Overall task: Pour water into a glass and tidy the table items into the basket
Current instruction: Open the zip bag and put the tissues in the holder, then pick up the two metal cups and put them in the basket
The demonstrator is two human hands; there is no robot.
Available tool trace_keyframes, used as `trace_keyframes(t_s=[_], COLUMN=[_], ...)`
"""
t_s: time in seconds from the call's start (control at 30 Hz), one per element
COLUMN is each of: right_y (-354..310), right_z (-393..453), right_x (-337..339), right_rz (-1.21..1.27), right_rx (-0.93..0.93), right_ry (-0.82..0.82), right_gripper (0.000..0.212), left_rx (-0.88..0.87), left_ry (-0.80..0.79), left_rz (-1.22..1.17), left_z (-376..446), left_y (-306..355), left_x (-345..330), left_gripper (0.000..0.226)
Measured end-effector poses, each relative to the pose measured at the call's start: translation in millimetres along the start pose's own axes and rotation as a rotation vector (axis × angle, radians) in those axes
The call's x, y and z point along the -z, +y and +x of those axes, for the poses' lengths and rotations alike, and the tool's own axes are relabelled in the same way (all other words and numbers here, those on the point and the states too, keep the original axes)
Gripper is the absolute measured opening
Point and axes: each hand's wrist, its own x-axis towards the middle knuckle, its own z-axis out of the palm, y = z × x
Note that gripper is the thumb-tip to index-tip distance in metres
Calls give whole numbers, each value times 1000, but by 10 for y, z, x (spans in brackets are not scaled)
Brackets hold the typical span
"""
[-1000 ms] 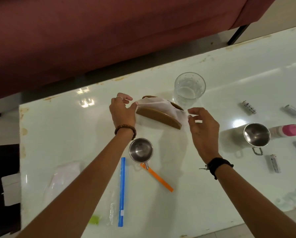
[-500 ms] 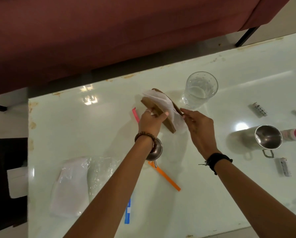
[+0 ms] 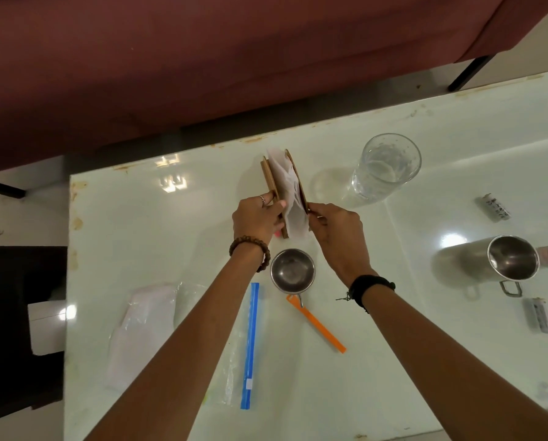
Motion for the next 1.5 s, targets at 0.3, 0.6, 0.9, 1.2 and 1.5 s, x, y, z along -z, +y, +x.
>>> trace_keyframes(t_s=[0.3, 0.6, 0.9, 1.2, 1.5], right_y=[-48, -50, -96, 271, 840], right_z=[-18, -29, -391, -1290, -1538], right_x=[-11, -21, 15, 340, 824], right_rz=[-32, -23, 212, 580, 618], right_rx=[-23, -22, -121, -590, -738], right_ry=[18, 33, 131, 372, 765], right_gripper=[23, 24, 28, 12, 34], left_rx=[18, -38, -85, 427, 444], left_ry=[-41, -1, 246, 64, 155], left_rz=[-46, 35, -106, -555, -683], left_z=[-35, -44, -587, -1496, -1295], left_y=[20, 8, -317, -876, -798], left_x=[54, 47, 132, -276, -603], left_gripper=[41, 41, 30, 28, 23])
